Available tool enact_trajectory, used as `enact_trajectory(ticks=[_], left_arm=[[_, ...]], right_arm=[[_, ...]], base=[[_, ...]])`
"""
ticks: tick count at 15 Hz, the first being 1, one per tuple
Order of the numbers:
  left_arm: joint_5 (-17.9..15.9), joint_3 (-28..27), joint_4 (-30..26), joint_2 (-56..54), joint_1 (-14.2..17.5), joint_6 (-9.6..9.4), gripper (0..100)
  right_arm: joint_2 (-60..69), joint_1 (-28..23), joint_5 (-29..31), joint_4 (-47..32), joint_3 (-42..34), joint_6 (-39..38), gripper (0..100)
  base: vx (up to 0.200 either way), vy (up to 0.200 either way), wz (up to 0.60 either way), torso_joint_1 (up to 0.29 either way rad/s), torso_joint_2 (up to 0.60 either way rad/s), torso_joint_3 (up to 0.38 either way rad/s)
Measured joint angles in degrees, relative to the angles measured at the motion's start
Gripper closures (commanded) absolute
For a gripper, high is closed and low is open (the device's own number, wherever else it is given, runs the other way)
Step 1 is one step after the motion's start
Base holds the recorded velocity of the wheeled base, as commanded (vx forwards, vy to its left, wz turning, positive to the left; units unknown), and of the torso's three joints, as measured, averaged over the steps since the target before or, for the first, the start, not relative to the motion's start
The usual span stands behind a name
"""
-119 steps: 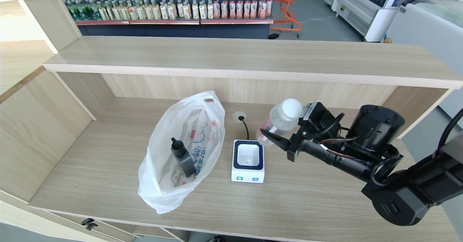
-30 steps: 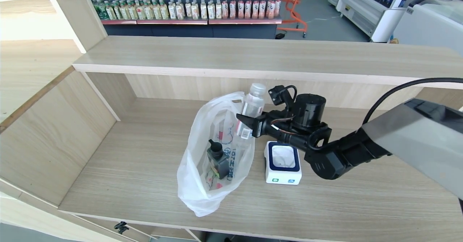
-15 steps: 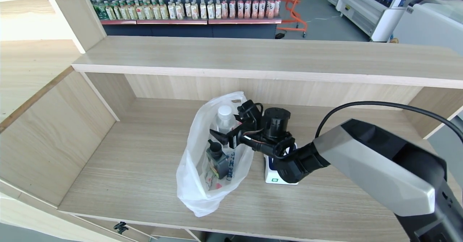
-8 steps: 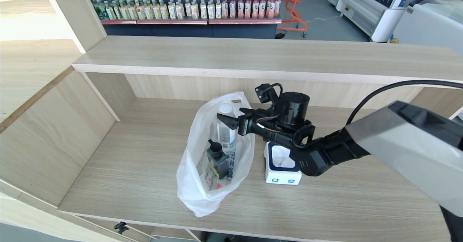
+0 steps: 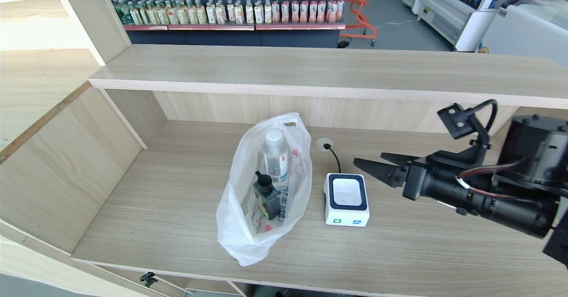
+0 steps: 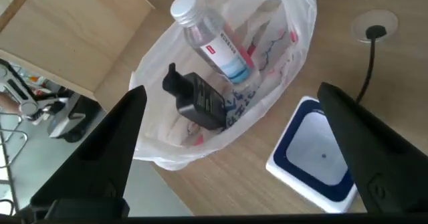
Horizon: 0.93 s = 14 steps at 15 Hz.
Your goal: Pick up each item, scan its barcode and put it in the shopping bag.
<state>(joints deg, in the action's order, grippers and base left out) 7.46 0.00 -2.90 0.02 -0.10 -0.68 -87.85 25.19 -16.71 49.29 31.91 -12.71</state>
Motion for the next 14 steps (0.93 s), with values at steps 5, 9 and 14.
enact_trajectory(ticks=[5, 9, 14], left_arm=[[0.0, 0.0, 0.0, 0.0, 0.0, -0.02, 0], [0.0, 0.0, 0.0, 0.0, 0.0, -0.02, 0], [0.0, 0.0, 0.0, 0.0, 0.0, 0.0, 0]], right_arm=[[33.7, -6.6, 4.8, -18.1, -17.6, 4.6, 0], [58.8, -16.7, 7.7, -33.2, -28.4, 12.0, 0], [82.5, -24.5, 10.8, -44.5, -31.5, 21.0, 0]], base=[[0.0, 0.0, 0.0, 0.0, 0.0, 0.0], [0.0, 0.0, 0.0, 0.0, 0.0, 0.0], [0.0, 0.0, 0.0, 0.0, 0.0, 0.0]])
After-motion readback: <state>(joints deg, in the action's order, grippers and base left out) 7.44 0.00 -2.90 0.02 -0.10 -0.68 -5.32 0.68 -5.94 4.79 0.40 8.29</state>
